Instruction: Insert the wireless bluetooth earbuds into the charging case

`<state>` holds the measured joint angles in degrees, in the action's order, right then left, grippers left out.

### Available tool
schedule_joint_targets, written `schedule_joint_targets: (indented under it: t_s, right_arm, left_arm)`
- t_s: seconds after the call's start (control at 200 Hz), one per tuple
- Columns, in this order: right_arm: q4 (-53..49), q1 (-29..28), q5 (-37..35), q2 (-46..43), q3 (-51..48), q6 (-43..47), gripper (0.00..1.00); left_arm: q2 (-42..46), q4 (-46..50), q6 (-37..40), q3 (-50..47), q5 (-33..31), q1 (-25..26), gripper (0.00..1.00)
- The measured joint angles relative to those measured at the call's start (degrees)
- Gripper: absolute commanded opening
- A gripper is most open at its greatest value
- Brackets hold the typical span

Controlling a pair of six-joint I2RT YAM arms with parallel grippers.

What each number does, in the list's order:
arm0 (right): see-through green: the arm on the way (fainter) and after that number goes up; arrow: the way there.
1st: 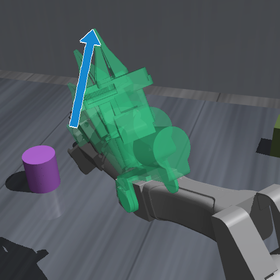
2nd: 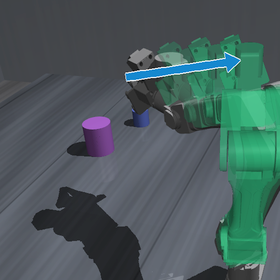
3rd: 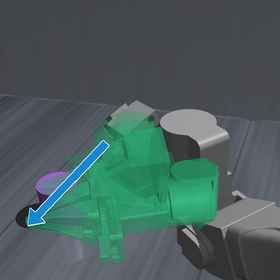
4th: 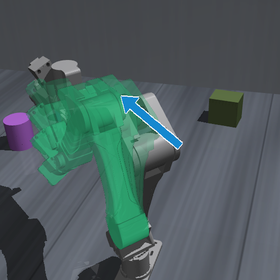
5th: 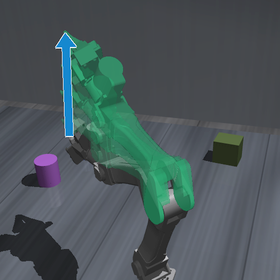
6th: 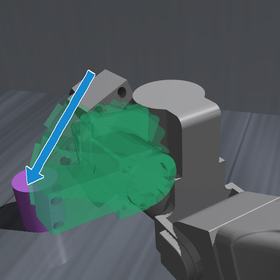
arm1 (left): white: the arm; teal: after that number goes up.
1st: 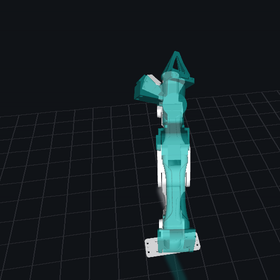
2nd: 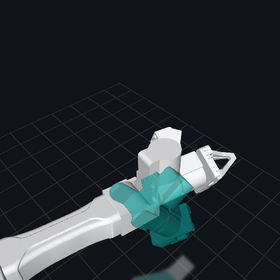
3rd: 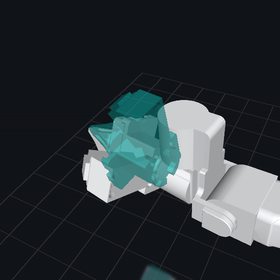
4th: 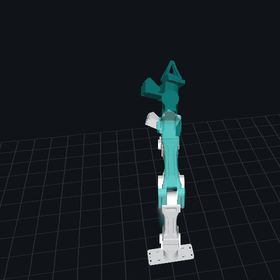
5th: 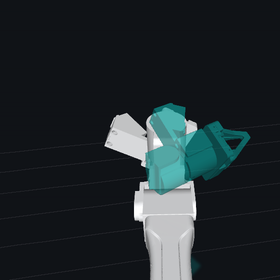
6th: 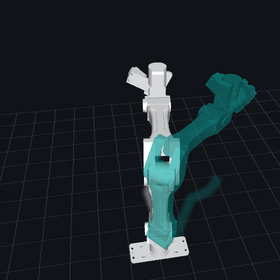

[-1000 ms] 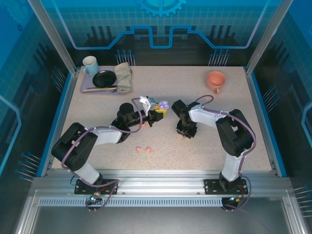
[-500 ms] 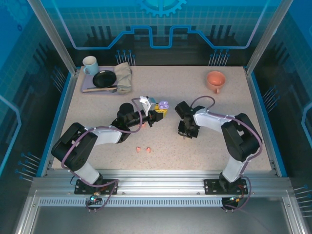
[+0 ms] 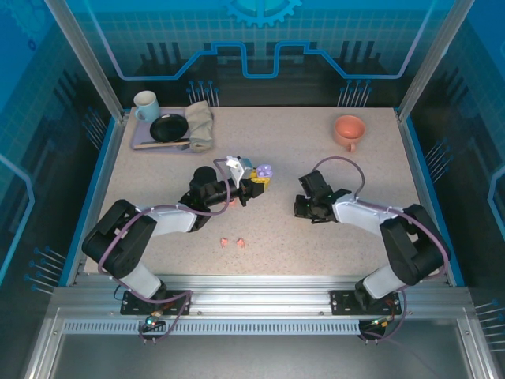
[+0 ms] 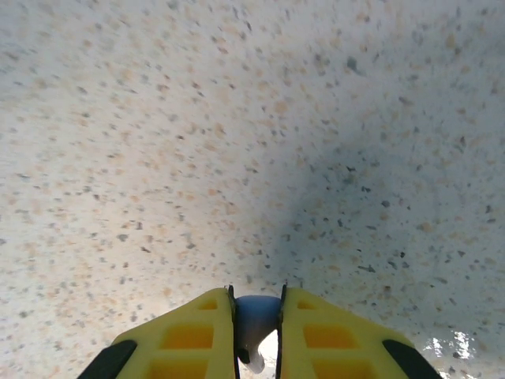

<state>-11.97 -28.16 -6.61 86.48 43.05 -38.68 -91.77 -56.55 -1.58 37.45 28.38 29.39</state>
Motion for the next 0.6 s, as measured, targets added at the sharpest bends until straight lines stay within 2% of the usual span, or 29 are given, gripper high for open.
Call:
schedule_joint_targets:
  t_s: [0.285, 0.6]
  right_arm:
    - [4.8, 2.1, 1.2, -8.1, -3.8, 1.7, 0.15]
    - [6.0, 2.7, 2.6, -11.2, -4.9, 1.7, 0.15]
  left_arm:
    - [0.1, 0.8, -0.3, 0.0, 0.0, 0.0, 0.0]
    - [0.0, 0.8, -1.5, 0.0, 0.0, 0.0, 0.0]
